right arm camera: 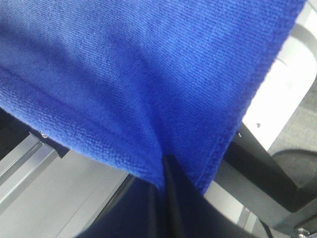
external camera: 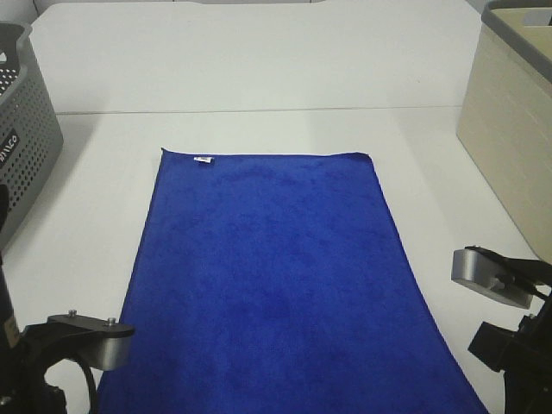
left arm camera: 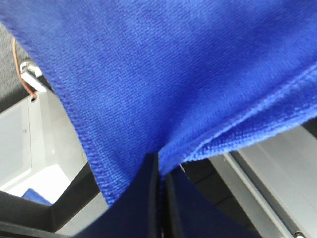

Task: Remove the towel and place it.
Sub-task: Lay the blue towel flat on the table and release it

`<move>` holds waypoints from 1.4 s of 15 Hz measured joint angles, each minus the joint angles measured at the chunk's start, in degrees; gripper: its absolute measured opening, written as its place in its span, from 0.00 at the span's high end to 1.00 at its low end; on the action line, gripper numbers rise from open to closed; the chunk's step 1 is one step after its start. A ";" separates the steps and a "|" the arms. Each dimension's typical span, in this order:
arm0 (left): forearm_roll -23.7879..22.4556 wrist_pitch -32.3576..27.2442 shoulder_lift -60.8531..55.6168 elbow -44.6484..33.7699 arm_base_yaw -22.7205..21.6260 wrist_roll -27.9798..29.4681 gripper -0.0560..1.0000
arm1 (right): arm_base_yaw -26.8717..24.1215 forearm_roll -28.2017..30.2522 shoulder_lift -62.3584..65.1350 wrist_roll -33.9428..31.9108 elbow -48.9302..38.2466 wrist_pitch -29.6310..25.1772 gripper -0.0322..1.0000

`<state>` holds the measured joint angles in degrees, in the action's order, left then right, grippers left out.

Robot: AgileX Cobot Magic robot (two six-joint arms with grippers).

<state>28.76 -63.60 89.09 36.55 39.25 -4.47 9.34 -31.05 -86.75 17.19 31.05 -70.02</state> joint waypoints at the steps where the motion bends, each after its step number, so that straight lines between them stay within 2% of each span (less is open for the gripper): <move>1: 0.11 -0.06 1.95 0.63 0.00 -1.09 0.95 | 0.00 0.00 -1.66 0.00 0.00 0.00 0.95; 6: -0.63 -1.38 6.99 3.72 0.00 -3.61 0.95 | -0.11 0.74 -9.57 -0.06 0.06 0.11 0.95; 10: -2.01 -2.12 11.86 5.90 0.00 -4.41 0.95 | -0.11 1.38 -10.37 -0.40 0.06 0.23 0.93; 12: -3.95 -3.09 12.38 5.90 0.00 -4.41 0.95 | -0.11 3.21 -10.37 -1.15 0.06 0.57 0.86; 15: -5.50 -4.01 12.49 5.84 0.00 -4.41 0.94 | -0.23 4.58 -10.37 -1.26 0.06 0.74 0.70; 18: -5.16 -5.10 12.55 5.84 0.00 -4.41 0.79 | -0.29 5.27 -10.37 -1.38 0.06 0.74 0.59; 21: -4.87 -5.39 12.55 5.84 0.00 -3.67 0.49 | -0.52 5.44 -10.37 -4.30 0.06 0.74 0.45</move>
<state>23.89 -68.98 101.64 42.40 39.25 -8.14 8.82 -25.61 -97.12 12.89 31.11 -69.27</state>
